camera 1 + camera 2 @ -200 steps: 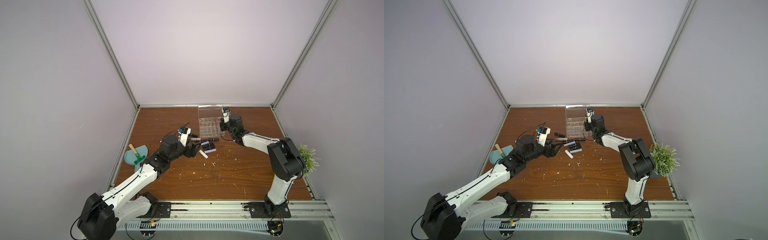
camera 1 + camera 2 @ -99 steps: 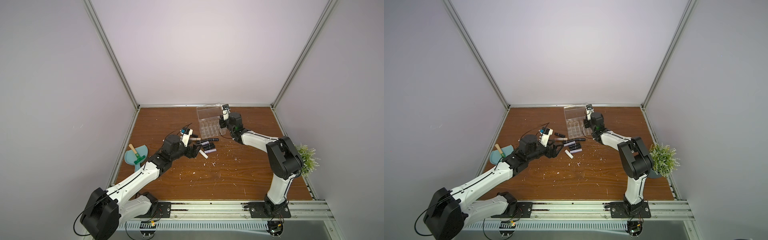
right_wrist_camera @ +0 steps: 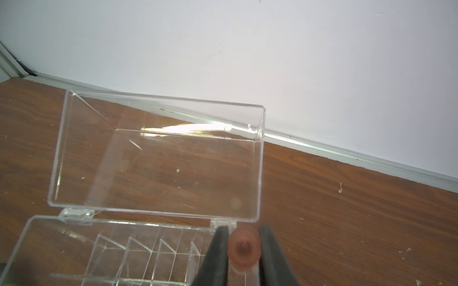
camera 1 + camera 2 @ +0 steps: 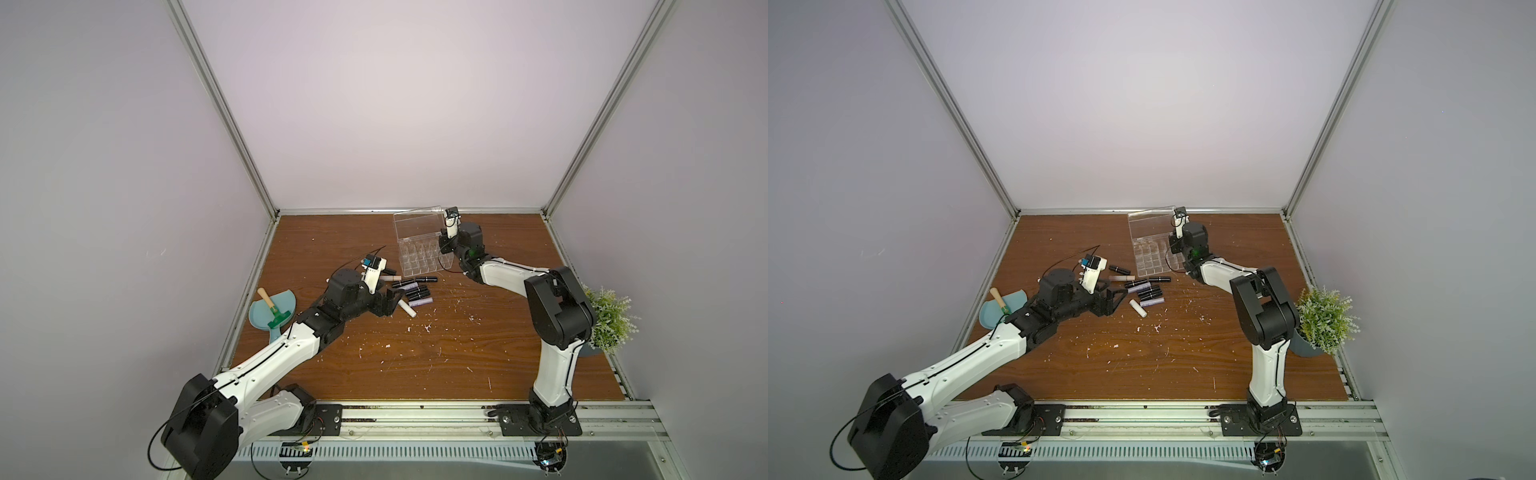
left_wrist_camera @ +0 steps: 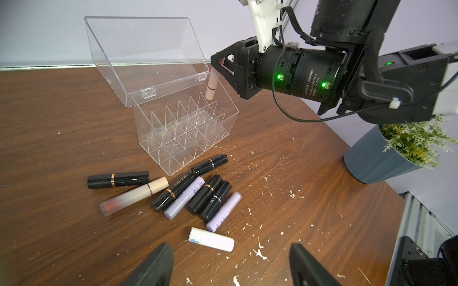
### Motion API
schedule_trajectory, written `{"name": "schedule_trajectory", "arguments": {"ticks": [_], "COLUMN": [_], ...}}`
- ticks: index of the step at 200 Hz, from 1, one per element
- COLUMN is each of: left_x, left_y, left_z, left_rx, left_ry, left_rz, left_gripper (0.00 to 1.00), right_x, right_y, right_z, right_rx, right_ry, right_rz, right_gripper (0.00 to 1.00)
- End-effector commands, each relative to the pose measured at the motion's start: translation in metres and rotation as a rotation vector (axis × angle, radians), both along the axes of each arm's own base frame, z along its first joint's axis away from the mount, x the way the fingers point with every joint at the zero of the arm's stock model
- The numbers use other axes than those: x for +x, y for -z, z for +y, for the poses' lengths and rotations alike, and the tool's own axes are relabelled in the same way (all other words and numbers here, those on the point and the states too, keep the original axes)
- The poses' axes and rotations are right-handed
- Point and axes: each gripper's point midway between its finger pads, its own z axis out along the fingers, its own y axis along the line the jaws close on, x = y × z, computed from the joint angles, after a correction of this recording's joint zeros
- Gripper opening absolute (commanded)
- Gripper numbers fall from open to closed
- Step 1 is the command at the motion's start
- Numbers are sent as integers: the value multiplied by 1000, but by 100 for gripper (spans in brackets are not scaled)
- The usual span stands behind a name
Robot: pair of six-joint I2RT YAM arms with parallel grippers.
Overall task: Arrange the lipsticks in the organizer
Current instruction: Place the lipstick in the storage box.
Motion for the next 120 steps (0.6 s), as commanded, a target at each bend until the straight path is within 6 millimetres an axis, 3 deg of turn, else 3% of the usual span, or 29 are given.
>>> {"name": "schedule_trajectory", "arguments": {"ticks": [1,97,109,120], "left_x": [1,-4,-4,-5], "left_y": [-19,-15,-14,-14], "left_z": [-7,-6,-5,-4], "left_rx": [-20,-37,-32,-27], "left_ry": [28,30,28,27], "left_rz": [-39,-34,-34,-35], "left_gripper": [78,78,78,78], "right_x": [1,-15,-16,-17], "right_y": [-22,-10,-10,-11], "right_z": [-4,-6,-5,-4], "right_rx": [33,64,68,73], "right_ry": [16,0,-4,-9], "right_rz": [-52,7,12,10], "right_gripper": [11,13,16,25]}}
